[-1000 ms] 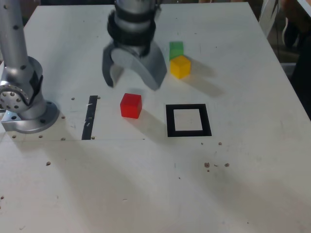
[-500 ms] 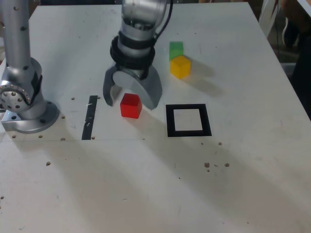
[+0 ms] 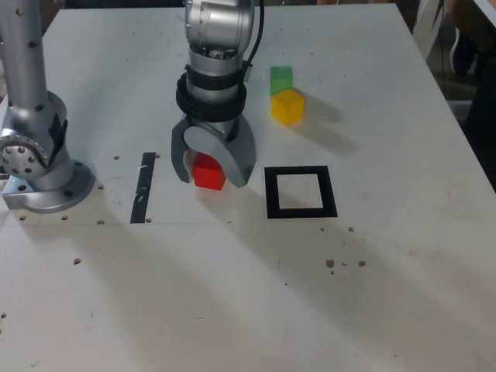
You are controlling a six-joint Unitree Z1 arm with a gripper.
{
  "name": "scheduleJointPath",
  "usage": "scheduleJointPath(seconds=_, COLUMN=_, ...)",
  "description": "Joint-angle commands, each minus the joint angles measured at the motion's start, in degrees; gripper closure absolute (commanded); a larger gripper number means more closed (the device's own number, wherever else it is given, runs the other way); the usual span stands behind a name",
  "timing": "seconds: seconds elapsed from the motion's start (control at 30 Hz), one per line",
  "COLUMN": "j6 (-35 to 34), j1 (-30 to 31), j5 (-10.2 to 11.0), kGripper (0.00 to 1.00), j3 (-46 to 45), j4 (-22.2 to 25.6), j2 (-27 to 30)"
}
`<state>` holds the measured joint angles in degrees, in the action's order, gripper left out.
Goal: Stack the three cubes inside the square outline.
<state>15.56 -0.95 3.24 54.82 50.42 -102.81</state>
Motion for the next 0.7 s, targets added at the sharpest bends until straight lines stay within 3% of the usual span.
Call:
scheduleJointPath(seconds=0.0, j6=-0.3, j1=0.0, j5=0.1, kGripper=0.61, j3=0.0, j4=-0.2, j2=-0.5)
scheduleJointPath(seconds=0.33, j6=-0.6, j1=0.0, j5=0.3, kGripper=0.77, j3=0.9, j4=1.3, j2=-0.4)
scheduleJointPath(seconds=0.67, j6=-0.6, j1=0.2, j5=0.5, kGripper=0.79, j3=3.7, j4=4.2, j2=-0.1)
